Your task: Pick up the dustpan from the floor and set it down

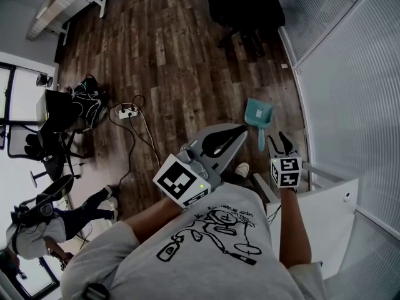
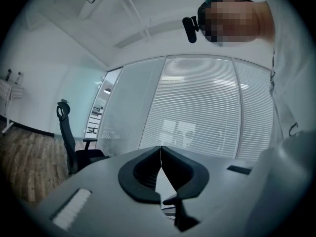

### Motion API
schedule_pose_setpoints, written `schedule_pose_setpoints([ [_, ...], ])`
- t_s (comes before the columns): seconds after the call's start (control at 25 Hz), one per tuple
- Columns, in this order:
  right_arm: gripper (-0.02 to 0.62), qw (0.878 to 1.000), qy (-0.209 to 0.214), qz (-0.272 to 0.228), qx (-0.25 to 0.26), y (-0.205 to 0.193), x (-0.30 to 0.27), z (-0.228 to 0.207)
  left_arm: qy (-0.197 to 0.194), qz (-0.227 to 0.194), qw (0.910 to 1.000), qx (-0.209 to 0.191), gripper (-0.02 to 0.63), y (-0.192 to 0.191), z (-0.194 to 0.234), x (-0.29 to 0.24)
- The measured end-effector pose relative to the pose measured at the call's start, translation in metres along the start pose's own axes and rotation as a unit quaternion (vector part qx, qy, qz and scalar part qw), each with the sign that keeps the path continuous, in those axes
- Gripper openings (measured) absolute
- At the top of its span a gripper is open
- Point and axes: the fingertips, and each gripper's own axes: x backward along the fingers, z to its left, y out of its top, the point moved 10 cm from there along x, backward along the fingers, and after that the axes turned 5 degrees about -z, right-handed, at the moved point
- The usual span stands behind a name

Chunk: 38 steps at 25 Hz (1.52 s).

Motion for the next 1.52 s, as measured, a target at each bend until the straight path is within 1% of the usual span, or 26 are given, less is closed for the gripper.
schedule_pose_setpoints([
  [0.16,0.143,1.000,0.003,0.020,-0.016,-0.010,-0.018,-0.010,0.003,0.001,1.0000,0.000,0.002,-0.002,0.001,0.002],
  [0.44,0.152,0.997,0.013,0.068,-0.036,-0.044,-0.049,-0.021,0.010,0.003,0.9999,0.002,0.002,-0.007,0.000,0.010],
  [0.64,0.163,0.993,0.028,0.101,-0.048,-0.061,-0.068,-0.026,0.015,0.008,0.9999,0.003,0.002,-0.008,0.001,0.016],
  [0.92,0.172,0.986,0.029,0.144,-0.083,-0.087,-0.086,-0.033,0.021,0.018,0.9996,0.008,0.002,-0.010,0.002,0.023],
  [1.24,0.184,0.980,0.036,0.163,-0.106,-0.114,-0.105,-0.035,0.029,0.041,0.9986,0.015,0.002,-0.025,0.007,0.029],
  [1.52,0.202,0.977,0.030,0.171,-0.127,-0.128,-0.112,-0.036,0.026,0.048,0.9982,0.023,0.002,-0.033,0.010,0.028],
])
